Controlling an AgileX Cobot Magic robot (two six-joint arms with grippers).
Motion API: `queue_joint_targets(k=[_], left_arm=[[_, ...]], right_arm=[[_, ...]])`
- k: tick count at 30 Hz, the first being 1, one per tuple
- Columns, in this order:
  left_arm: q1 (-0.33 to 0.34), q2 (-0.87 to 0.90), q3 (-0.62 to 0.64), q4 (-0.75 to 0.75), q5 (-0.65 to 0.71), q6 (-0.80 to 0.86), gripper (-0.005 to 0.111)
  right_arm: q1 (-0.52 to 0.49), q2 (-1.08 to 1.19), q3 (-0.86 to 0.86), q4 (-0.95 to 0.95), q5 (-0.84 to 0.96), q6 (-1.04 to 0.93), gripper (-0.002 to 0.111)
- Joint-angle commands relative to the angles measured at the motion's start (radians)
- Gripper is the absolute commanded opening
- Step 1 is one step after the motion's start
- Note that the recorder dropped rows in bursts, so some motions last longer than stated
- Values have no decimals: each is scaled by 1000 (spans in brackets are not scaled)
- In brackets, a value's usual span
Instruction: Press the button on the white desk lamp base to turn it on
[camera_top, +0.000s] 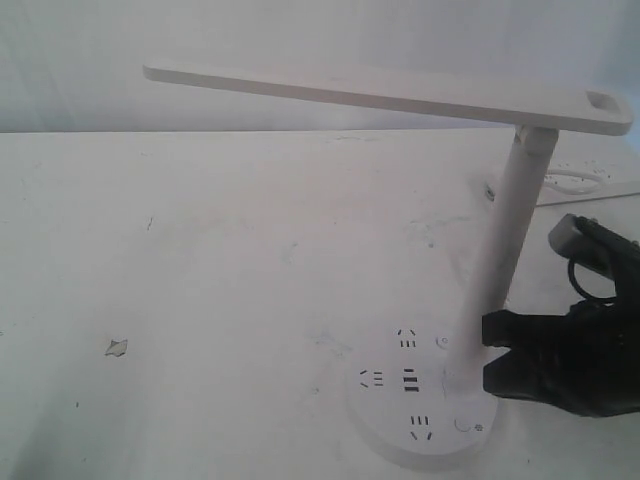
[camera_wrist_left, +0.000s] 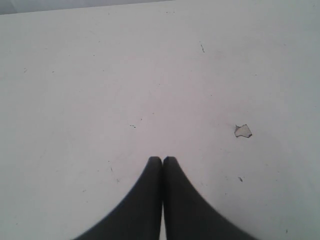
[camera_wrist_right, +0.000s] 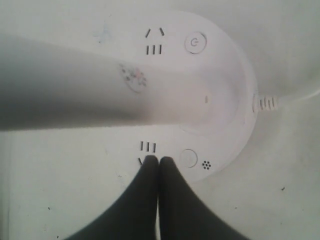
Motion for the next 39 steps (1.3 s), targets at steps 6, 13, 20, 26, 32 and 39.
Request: queue_joint_targets(k=[6, 13, 20, 26, 32, 39], left_arm=[[-8, -3, 2, 0, -4, 0, 0], [-8, -3, 2, 0, -4, 0, 0], [-8, -3, 2, 0, -4, 0, 0], [-8, -3, 2, 0, -4, 0, 0], [-8, -3, 2, 0, -4, 0, 0], [-8, -3, 2, 0, -4, 0, 0]], right_arm=[[1, 6, 60, 34, -59, -37, 0], [1, 6, 75, 169, -39, -147, 0], [1, 6, 75, 175, -41, -150, 0], [1, 6, 75, 184, -39, -170, 0], [1, 6, 87, 193, -30, -180, 0], [1, 8, 109, 207, -48, -205, 0]])
